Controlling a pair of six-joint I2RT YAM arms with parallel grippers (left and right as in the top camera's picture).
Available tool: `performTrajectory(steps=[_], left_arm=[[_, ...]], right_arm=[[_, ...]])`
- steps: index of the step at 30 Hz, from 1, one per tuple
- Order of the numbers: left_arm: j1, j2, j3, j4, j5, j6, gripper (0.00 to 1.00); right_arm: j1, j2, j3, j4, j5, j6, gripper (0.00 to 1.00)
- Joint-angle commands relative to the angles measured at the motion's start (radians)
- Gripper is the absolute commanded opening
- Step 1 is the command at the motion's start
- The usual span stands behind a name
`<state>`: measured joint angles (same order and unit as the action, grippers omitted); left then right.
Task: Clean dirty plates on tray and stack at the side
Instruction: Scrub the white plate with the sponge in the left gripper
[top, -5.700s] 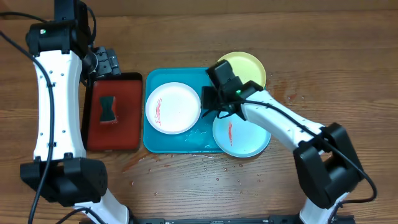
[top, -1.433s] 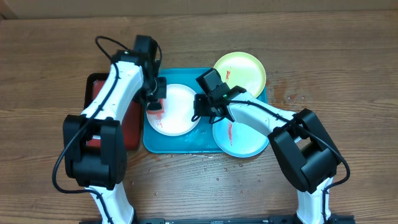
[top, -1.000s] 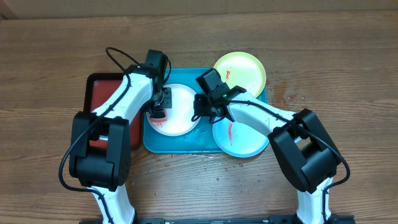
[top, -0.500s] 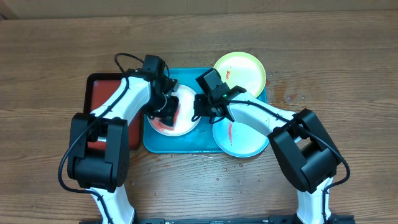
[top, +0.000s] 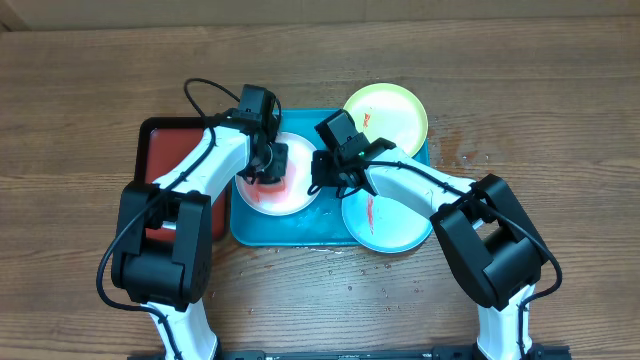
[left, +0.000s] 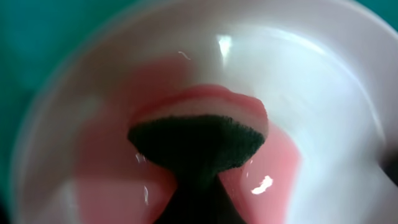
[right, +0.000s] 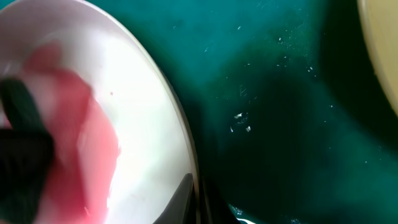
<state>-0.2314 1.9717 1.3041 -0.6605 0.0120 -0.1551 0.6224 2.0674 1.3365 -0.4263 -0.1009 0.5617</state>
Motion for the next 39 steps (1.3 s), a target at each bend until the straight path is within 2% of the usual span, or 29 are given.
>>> performTrajectory(steps=[1,5,9,13,16,18,21,26,28,34,39], left_arm=[[0.016,0.012,-0.012,0.032,-0.276,-0.134,0.04],[0.014,0.012,-0.011,0.000,-0.306,-0.160,0.04],[0.014,0.012,-0.010,-0.111,-0.253,-0.134,0.04],[0.014,0.012,-0.010,-0.207,-0.085,0.023,0.04],[0.014,0.012,-0.010,-0.249,0.112,0.161,0.04],[0.014,0.012,-0.010,-0.247,0.203,0.203,0.04],[0.014,0.012,-0.010,-0.195,0.259,0.193,0.04],[0.016,0.012,-0.010,-0.030,0.241,0.082,0.04],[0.016,0.012,0.041,0.002,0.126,0.013,0.04],[0.016,0.012,0.325,-0.229,-0.114,0.008,0.04],[0.016,0.012,0.591,-0.455,-0.127,-0.043,0.04]], right_arm=[[0.004,0.022,0.006,-0.008,-0.013,-0.008,0.04],[0.004,0.022,0.006,-0.008,-0.012,-0.008,0.04],[0.004,0.022,0.006,-0.008,-0.012,-0.007,0.04],[0.004,0.022,0.006,0.001,-0.013,-0.007,0.04],[0.004,0.022,0.006,0.006,-0.013,-0.007,0.04],[0.004,0.022,0.006,0.006,-0.013,-0.007,0.04],[0.004,0.022,0.006,0.002,-0.013,-0.007,0.04],[0.004,0.022,0.006,-0.006,-0.013,-0.007,0.04],[0.004,0.022,0.006,-0.010,-0.017,-0.007,0.04],[0.004,0.022,0.006,-0.015,-0.016,-0.007,0.04],[0.004,0.021,0.007,-0.012,-0.017,-0.007,0.04]])
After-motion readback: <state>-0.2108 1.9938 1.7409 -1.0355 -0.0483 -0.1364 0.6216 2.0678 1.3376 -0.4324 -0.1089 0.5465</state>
